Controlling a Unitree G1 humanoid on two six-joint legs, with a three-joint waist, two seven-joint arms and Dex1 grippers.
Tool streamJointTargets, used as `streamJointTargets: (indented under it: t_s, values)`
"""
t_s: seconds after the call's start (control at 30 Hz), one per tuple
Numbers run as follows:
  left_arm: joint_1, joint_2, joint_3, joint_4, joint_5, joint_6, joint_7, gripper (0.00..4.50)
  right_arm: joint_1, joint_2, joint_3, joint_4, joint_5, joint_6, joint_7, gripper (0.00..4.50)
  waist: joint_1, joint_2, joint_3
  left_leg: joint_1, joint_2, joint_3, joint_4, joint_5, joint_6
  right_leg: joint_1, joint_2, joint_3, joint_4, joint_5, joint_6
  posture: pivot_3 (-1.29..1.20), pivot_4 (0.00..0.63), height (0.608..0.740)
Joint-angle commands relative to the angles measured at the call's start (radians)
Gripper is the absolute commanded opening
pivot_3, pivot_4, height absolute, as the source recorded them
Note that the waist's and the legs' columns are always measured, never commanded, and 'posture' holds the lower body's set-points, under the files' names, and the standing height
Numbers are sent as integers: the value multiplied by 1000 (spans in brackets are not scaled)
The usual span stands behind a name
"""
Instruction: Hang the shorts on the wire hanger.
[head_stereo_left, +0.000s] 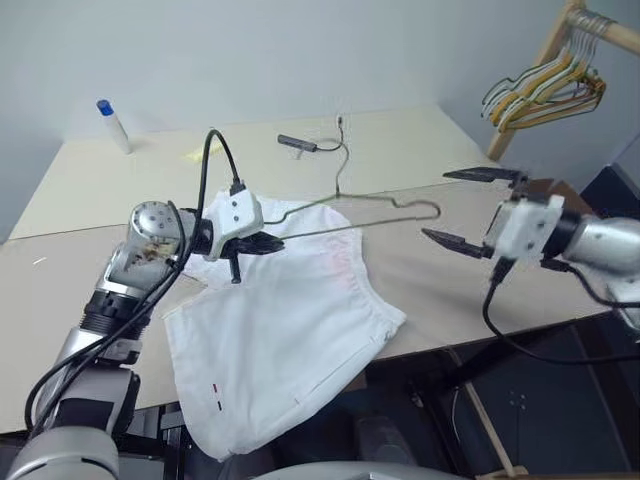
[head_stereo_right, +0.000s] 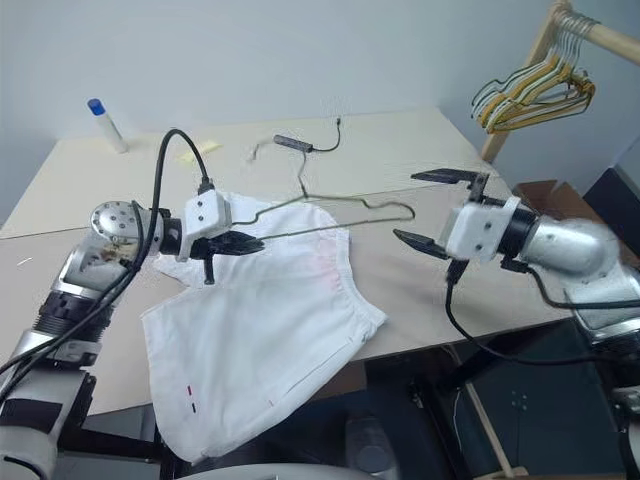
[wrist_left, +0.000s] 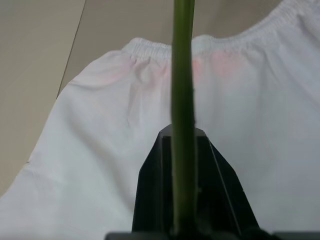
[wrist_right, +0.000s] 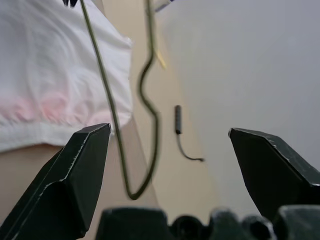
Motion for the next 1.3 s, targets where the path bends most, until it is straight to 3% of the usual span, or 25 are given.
streamJointTargets:
  t_s: [0.03,0.17,0.43,0.53,0.87,0.93,1.1,1.3]
  values:
    - [-13,11,9,-71,-4,18,-6,0,-154,-8,29,-24,-23,251,177,4465,12,1,0,0,0,1,0,0,0,-1,0,0,0,0,0,-69,0,740]
    - [-19,14,-14,-113,26,83,12,0,-261,9,90,-65,-57,454,344,4465,44,1,0,-3,0,6,0,0,0,-4,1,-1,0,0,0,-59,0,740]
    - [-25,7,-22,-156,23,119,1,0,-378,184,229,-21,-340,638,341,4465,79,2,-1,-23,0,9,6,0,0,-22,1,-1,3,0,-1,-53,0,740]
    - [-28,6,-31,-153,33,118,-1,0,-406,245,244,22,-395,653,347,3927,91,2,-1,-23,0,10,7,0,0,-23,1,-1,3,0,-1,-48,0,740]
    - [-29,5,-38,-156,36,99,-10,0,-388,281,222,9,-447,647,405,535,95,2,-1,-24,0,10,7,0,0,-23,1,-2,3,0,-1,-47,0,740]
    - [-26,6,-36,-156,28,85,-20,0,-377,280,216,0,-448,647,412,45,95,2,-1,-24,0,10,7,0,0,-23,1,-2,3,0,-1,-48,0,740]
    - [-23,0,-28,-139,14,20,-40,0,-344,273,190,-20,-436,652,421,45,95,2,-1,-24,0,9,7,0,0,-23,1,-2,3,1,-1,-36,0,740]
    - [-51,-49,48,-39,-83,-47,-65,1608,-230,230,90,-90,-387,732,416,0,104,2,-1,-24,0,9,9,0,0,-22,1,-3,3,1,-1,-49,0,740]
